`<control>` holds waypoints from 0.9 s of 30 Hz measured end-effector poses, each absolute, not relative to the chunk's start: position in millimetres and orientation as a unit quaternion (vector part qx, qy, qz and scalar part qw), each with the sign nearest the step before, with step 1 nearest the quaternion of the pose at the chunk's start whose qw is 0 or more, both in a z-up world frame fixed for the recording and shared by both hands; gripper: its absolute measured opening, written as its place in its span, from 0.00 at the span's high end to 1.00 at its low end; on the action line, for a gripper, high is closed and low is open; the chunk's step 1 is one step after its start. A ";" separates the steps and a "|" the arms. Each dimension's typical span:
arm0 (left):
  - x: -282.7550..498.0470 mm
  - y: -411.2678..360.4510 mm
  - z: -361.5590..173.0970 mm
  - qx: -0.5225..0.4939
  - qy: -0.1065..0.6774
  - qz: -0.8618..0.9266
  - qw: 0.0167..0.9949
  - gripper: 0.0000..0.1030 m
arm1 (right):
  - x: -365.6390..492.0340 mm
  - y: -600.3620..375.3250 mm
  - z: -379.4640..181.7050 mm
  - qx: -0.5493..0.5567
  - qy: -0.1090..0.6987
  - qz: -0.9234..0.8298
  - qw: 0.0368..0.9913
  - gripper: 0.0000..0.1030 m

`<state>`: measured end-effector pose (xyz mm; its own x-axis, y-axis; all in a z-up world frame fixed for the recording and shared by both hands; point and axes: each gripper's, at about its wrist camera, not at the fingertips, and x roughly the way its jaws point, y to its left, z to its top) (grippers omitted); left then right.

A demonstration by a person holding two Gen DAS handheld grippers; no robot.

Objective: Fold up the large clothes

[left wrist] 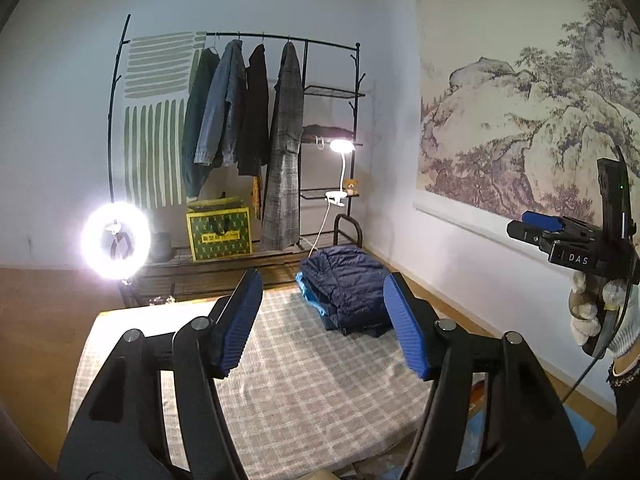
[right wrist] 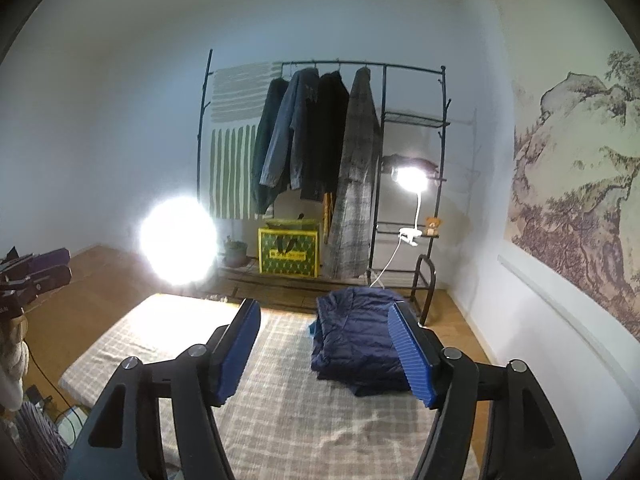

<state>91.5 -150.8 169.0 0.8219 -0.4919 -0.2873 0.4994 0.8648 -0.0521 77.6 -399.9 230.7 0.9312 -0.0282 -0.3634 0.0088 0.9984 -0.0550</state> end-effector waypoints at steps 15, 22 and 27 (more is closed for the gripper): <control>77.7 -145.5 96.1 0.023 0.166 -0.259 0.951 0.00 | 46.6 -375.7 166.8 -0.040 0.187 -0.062 0.980 0.00; 69.5 -149.5 70.8 0.033 0.168 -0.248 0.954 0.00 | 43.7 -373.1 148.1 -0.028 0.202 -0.056 0.977 0.00; 76.8 -146.3 52.5 0.020 0.188 -0.234 0.954 0.00 | 42.7 -378.3 135.1 0.009 0.205 -0.061 0.977 0.00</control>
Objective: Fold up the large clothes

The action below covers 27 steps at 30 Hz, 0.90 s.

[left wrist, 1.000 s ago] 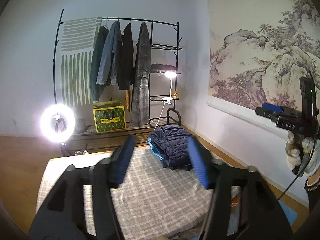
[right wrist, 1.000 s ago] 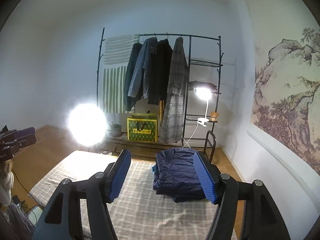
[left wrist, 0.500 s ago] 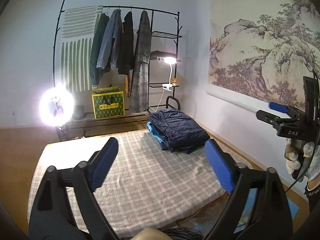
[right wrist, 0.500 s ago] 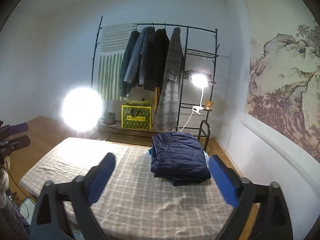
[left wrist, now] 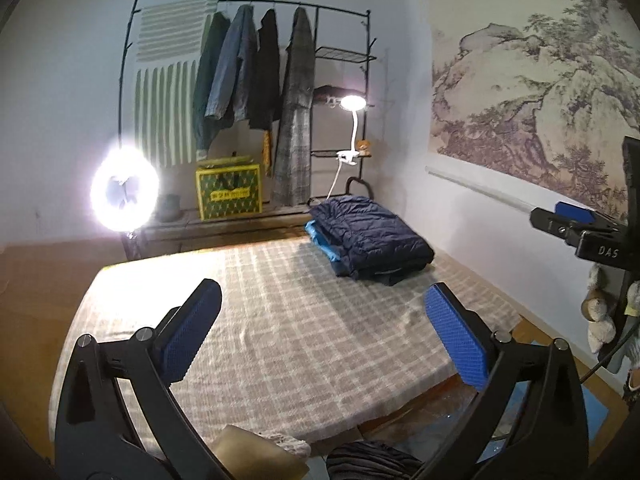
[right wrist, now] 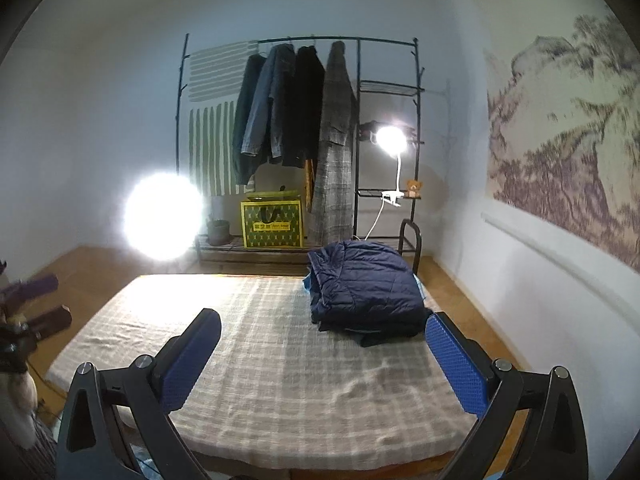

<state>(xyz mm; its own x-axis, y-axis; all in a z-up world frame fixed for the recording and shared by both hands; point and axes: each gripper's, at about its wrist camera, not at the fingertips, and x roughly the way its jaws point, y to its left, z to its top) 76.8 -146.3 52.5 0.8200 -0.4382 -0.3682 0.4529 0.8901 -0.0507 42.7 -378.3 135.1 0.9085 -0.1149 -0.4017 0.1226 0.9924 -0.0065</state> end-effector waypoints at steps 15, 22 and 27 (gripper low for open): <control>93.2 -141.2 31.6 0.016 0.219 -0.215 0.952 0.00 | 55.3 -390.8 110.9 0.026 0.224 -0.079 0.971 0.00; 95.8 -143.1 29.9 0.018 0.220 -0.212 0.952 0.00 | 59.6 -392.5 107.5 0.026 0.227 -0.080 0.970 0.00; 96.8 -143.2 29.0 0.019 0.219 -0.210 0.953 0.00 | 63.6 -392.8 105.0 0.027 0.229 -0.079 0.970 0.00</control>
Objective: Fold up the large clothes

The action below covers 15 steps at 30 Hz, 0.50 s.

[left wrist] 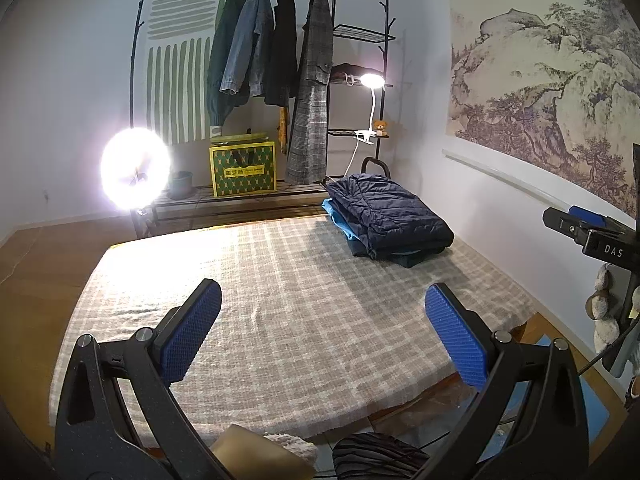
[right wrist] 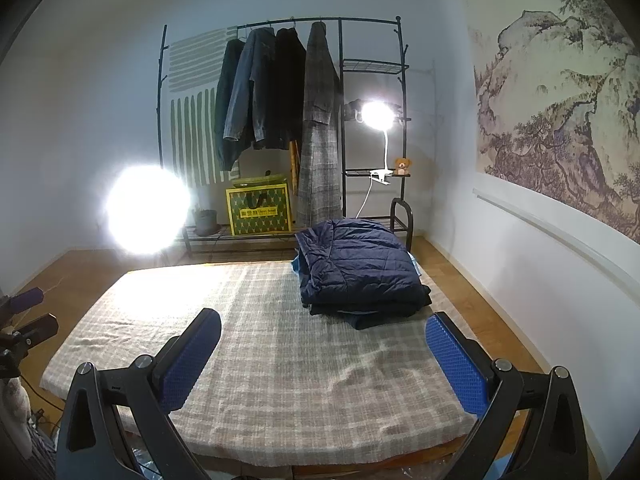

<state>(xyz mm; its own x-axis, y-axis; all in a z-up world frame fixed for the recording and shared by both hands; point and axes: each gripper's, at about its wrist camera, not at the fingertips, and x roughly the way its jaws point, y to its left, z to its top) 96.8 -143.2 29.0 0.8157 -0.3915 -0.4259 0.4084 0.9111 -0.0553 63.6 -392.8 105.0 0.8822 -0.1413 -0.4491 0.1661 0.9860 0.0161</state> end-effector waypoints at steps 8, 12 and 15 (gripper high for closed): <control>98.9 -145.8 27.1 0.023 0.218 -0.211 0.953 0.00 | 65.1 -393.8 102.3 0.028 0.232 -0.079 0.969 0.00; 100.8 -147.7 25.4 0.027 0.219 -0.215 0.951 0.00 | 64.6 -395.0 100.8 0.032 0.233 -0.081 0.969 0.00; 101.0 -148.5 24.9 0.029 0.218 -0.215 0.951 0.00 | 64.9 -396.1 99.7 0.033 0.234 -0.082 0.968 0.00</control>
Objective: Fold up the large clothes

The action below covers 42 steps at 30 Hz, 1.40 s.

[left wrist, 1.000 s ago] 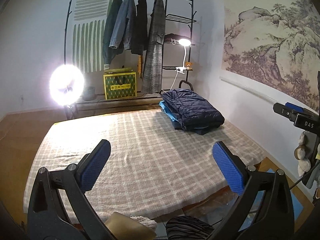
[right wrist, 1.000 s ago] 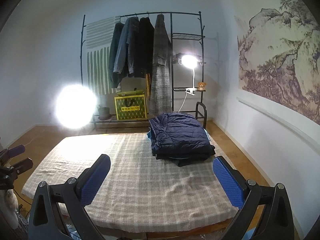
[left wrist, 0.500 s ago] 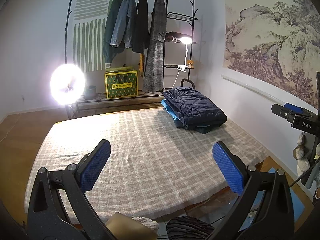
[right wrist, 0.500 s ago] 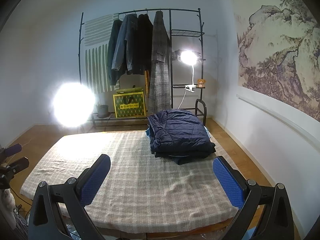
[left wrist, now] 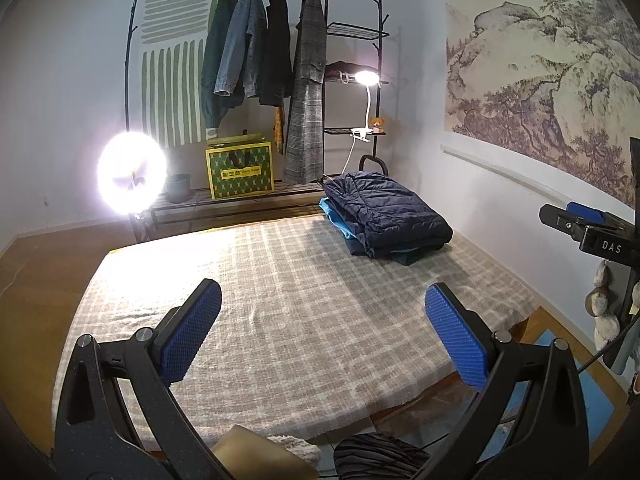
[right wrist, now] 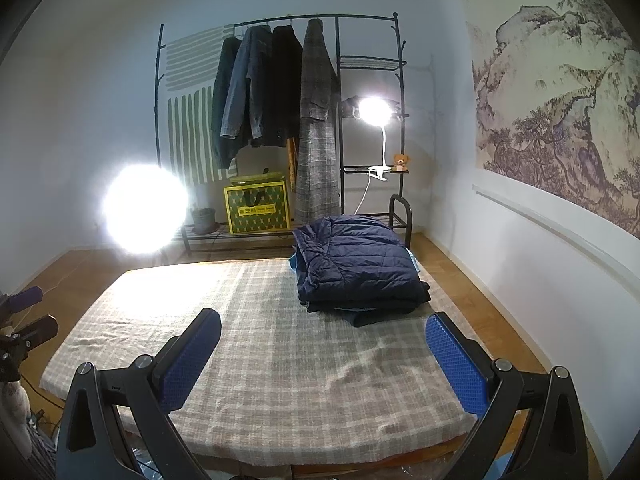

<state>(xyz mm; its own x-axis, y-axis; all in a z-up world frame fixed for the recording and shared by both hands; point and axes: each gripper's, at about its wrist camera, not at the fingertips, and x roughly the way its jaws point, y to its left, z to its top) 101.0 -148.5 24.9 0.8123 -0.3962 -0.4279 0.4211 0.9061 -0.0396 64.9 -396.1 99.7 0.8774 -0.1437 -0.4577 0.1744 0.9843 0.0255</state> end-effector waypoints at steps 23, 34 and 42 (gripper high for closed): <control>101.6 -149.5 25.5 0.032 0.218 -0.215 0.952 0.00 | 66.7 -394.7 98.0 0.032 0.235 -0.083 0.968 0.00; 102.0 -149.2 25.4 0.033 0.217 -0.215 0.951 0.00 | 66.2 -394.4 97.5 0.029 0.233 -0.079 0.969 0.00; 101.6 -148.2 25.9 0.033 0.218 -0.216 0.951 0.00 | 66.5 -394.1 96.8 0.029 0.234 -0.078 0.969 0.00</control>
